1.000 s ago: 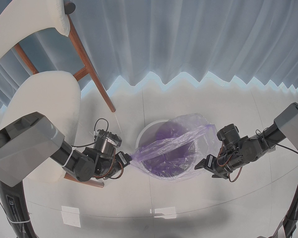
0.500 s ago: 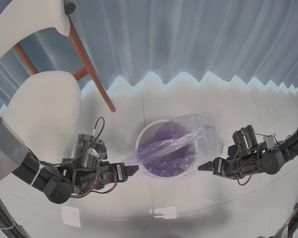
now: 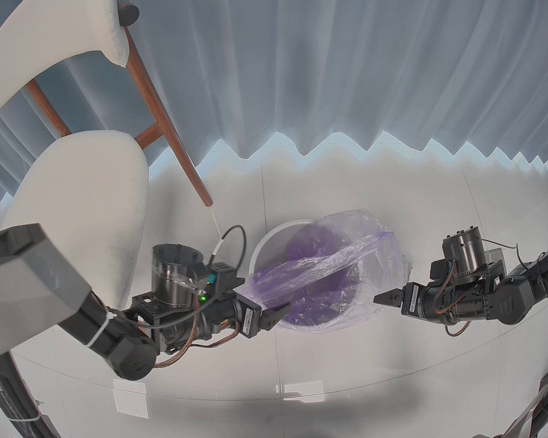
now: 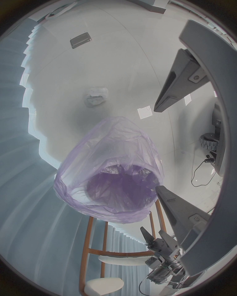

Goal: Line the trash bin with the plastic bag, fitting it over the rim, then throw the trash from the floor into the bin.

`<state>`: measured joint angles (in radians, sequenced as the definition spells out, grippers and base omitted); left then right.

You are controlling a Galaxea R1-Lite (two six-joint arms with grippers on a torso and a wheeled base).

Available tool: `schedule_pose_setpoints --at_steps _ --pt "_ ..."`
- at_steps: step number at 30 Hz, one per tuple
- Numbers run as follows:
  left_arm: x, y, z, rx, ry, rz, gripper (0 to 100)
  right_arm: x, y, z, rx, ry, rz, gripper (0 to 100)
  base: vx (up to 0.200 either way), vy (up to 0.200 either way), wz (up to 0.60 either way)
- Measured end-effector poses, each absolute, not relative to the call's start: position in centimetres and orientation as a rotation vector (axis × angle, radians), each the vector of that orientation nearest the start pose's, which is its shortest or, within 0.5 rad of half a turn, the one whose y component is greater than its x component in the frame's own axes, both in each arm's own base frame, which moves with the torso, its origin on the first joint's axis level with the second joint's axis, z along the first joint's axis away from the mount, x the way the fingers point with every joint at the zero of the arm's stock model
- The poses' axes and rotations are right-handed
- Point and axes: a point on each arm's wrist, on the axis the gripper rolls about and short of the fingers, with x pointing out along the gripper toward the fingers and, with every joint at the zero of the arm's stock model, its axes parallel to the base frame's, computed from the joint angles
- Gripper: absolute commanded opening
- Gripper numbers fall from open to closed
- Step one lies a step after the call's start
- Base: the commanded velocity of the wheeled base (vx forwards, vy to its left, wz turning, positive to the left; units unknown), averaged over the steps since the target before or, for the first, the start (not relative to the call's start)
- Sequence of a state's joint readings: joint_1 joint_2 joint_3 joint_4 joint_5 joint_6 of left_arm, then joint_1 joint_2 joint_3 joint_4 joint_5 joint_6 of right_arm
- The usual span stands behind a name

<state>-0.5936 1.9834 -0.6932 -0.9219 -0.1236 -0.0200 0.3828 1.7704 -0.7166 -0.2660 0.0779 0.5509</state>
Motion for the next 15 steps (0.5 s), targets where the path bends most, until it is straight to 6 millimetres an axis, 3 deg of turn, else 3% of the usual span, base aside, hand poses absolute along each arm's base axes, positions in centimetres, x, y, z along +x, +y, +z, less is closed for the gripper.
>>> schedule_pose_setpoints --at_steps 6,11,12,15 --pt "30.6 -21.1 8.3 0.192 0.236 -0.751 100 26.1 10.2 10.8 0.416 0.874 0.183 100 0.000 0.000 0.00" --pt "31.7 -22.2 7.1 0.208 0.228 -0.762 100 25.9 9.9 11.0 0.426 0.867 0.172 100 0.000 0.000 0.00" --pt "31.8 -22.3 6.9 0.208 0.229 -0.762 0 25.9 9.9 11.0 0.427 0.864 0.169 100 0.000 0.000 0.00" --pt "32.4 -22.4 6.3 0.210 0.238 -0.750 0 26.0 9.7 11.2 0.430 0.855 0.157 100 0.000 0.000 0.00"
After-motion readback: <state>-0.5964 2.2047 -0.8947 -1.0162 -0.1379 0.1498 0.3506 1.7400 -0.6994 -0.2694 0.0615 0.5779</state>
